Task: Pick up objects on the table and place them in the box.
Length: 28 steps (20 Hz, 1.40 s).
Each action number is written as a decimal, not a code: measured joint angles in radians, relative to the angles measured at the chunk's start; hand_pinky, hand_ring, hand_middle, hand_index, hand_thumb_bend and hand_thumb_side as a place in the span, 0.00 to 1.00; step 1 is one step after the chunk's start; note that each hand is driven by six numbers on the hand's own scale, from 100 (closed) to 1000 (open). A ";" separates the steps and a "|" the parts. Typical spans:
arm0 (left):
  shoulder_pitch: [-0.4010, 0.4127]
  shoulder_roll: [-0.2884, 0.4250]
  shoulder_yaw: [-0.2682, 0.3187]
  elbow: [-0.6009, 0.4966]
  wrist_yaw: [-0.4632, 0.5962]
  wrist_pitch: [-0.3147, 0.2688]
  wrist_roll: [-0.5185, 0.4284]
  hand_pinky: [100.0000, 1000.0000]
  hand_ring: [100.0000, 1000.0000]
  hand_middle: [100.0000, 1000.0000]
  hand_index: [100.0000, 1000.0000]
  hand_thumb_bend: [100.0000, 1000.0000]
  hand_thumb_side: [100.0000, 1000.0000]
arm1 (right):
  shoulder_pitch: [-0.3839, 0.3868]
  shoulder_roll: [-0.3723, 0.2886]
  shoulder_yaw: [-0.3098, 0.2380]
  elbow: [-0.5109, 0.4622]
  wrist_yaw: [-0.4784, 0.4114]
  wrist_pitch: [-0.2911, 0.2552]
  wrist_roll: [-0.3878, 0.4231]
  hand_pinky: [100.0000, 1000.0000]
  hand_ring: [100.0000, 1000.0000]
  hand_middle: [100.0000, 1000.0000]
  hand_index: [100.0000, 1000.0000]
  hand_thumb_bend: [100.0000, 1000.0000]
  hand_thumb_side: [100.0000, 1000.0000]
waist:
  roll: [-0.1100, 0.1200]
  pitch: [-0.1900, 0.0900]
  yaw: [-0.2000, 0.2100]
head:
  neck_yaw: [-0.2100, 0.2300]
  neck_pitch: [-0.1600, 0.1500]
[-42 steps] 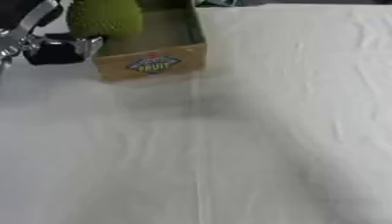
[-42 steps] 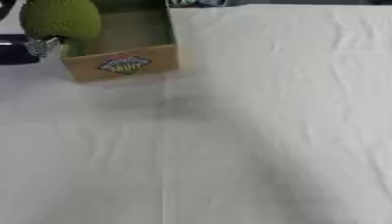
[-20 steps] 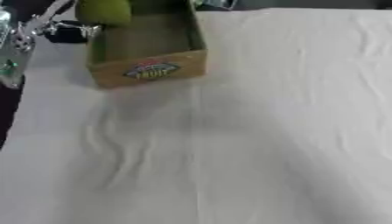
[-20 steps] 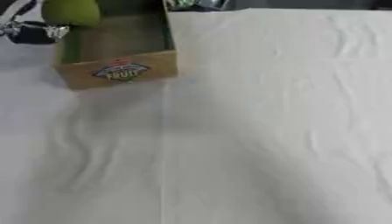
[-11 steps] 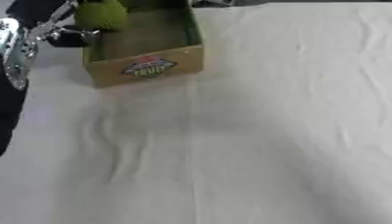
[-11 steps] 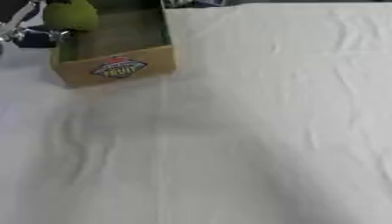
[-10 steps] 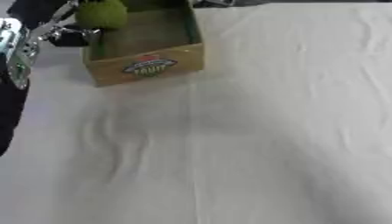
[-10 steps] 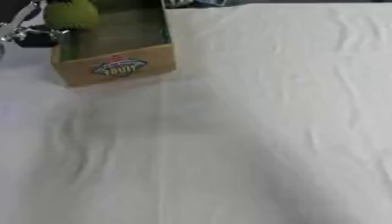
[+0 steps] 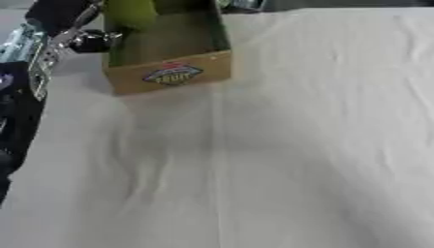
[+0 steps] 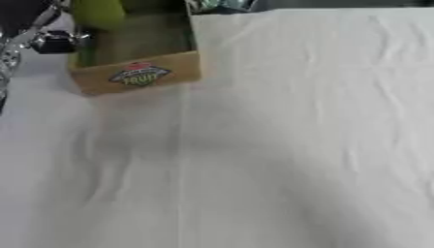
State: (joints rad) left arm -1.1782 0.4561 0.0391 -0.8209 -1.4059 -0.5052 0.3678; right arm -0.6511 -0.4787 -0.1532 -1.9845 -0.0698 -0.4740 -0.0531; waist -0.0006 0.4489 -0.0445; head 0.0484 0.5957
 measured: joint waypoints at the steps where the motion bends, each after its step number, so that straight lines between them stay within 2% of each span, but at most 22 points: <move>1: 0.000 -0.001 0.000 0.000 -0.004 0.011 0.008 0.77 0.85 0.86 0.94 0.44 0.01 | 0.000 0.000 0.000 0.000 0.000 0.000 0.000 0.80 0.60 0.56 0.72 0.00 0.41 | 0.001 0.000 -0.001 | 0.000 0.000; 2: 0.001 -0.001 -0.001 0.000 -0.008 0.017 0.015 0.79 0.87 0.90 0.96 0.47 0.12 | 0.000 0.000 0.000 0.000 -0.001 0.000 0.001 0.80 0.60 0.56 0.72 0.00 0.41 | 0.003 0.000 -0.002 | 0.000 0.000; 4: 0.004 -0.001 -0.004 0.000 -0.016 0.024 0.023 0.79 0.87 0.90 0.96 0.47 0.13 | 0.000 0.000 0.000 0.000 -0.003 0.002 0.002 0.80 0.60 0.56 0.72 0.00 0.41 | 0.005 0.000 -0.003 | 0.000 0.000; 5: 0.005 -0.001 -0.006 0.000 -0.019 0.026 0.026 0.83 0.90 0.94 1.00 0.46 0.21 | 0.000 0.000 0.000 0.000 -0.003 0.002 0.003 0.80 0.60 0.56 0.72 0.00 0.41 | 0.005 0.000 -0.003 | 0.000 0.000; 8: 0.009 -0.001 -0.006 0.000 -0.017 0.023 0.039 0.83 0.91 0.94 0.99 0.44 0.22 | 0.000 0.000 0.001 0.000 -0.003 0.004 0.004 0.80 0.60 0.56 0.72 0.00 0.41 | 0.007 -0.001 -0.003 | 0.000 0.000; 12: 0.018 -0.001 -0.005 0.000 0.034 0.013 0.050 0.76 0.87 0.90 0.96 0.12 0.18 | 0.000 0.000 0.001 0.000 -0.004 0.004 0.005 0.80 0.60 0.56 0.72 0.00 0.41 | 0.011 -0.004 -0.002 | -0.003 0.001; 13: 0.018 -0.001 -0.003 0.000 0.063 0.008 0.052 0.75 0.86 0.88 0.95 0.05 0.16 | 0.000 0.000 0.001 0.000 -0.004 0.004 0.005 0.80 0.60 0.56 0.72 0.00 0.41 | 0.011 -0.005 -0.002 | -0.005 0.002; 15: 0.023 -0.001 0.000 -0.008 0.131 -0.003 0.052 0.71 0.83 0.84 0.92 0.00 0.15 | 0.001 0.000 0.001 0.000 -0.004 0.004 0.005 0.80 0.60 0.56 0.72 0.00 0.41 | 0.011 -0.007 0.000 | -0.006 0.002; 18: 0.031 0.000 0.000 -0.035 0.251 -0.021 0.049 0.65 0.77 0.76 0.85 0.00 0.16 | 0.001 0.000 0.001 0.000 -0.004 0.004 0.005 0.79 0.60 0.56 0.72 0.00 0.41 | 0.011 -0.011 0.006 | -0.012 0.010; 20: 0.042 0.003 0.000 -0.064 0.341 -0.033 0.038 0.61 0.73 0.72 0.81 0.00 0.24 | 0.003 -0.002 0.001 0.000 -0.004 0.004 0.004 0.79 0.60 0.56 0.72 0.00 0.41 | 0.013 -0.014 0.011 | -0.019 0.014; 22: 0.056 0.019 0.000 -0.101 0.442 -0.044 0.018 0.60 0.72 0.69 0.80 0.00 0.26 | 0.009 -0.004 0.001 0.000 -0.004 0.003 0.004 0.79 0.60 0.56 0.72 0.00 0.41 | 0.015 -0.017 0.017 | -0.029 0.020; 23: 0.063 0.030 0.000 -0.121 0.493 -0.047 0.003 0.59 0.70 0.66 0.78 0.00 0.33 | 0.010 -0.006 0.001 0.000 -0.004 0.003 0.004 0.79 0.60 0.56 0.72 0.00 0.41 | 0.017 -0.018 0.020 | -0.034 0.020; 25: 0.078 0.051 -0.001 -0.168 0.596 -0.048 -0.031 0.59 0.70 0.66 0.78 0.00 0.33 | 0.013 -0.011 0.000 0.000 -0.004 0.003 0.003 0.79 0.60 0.56 0.72 0.00 0.41 | 0.017 -0.020 0.025 | -0.043 0.026; 26: 0.085 0.062 -0.001 -0.191 0.643 -0.046 -0.049 0.56 0.65 0.61 0.75 0.00 0.35 | 0.015 -0.011 0.000 0.000 -0.004 0.003 0.002 0.79 0.60 0.56 0.72 0.00 0.41 | 0.017 -0.021 0.027 | -0.046 0.028; 28: 0.114 0.087 -0.006 -0.258 0.746 -0.042 -0.076 0.53 0.62 0.57 0.72 0.00 0.35 | 0.019 -0.017 0.000 0.000 -0.003 0.002 0.000 0.79 0.60 0.56 0.72 0.00 0.41 | 0.018 -0.024 0.037 | -0.056 0.029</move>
State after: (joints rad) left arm -1.0642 0.5432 0.0328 -1.0787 -0.6602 -0.5477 0.2915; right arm -0.6317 -0.4962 -0.1536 -1.9845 -0.0728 -0.4722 -0.0533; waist 0.0171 0.4246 -0.0071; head -0.0080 0.6247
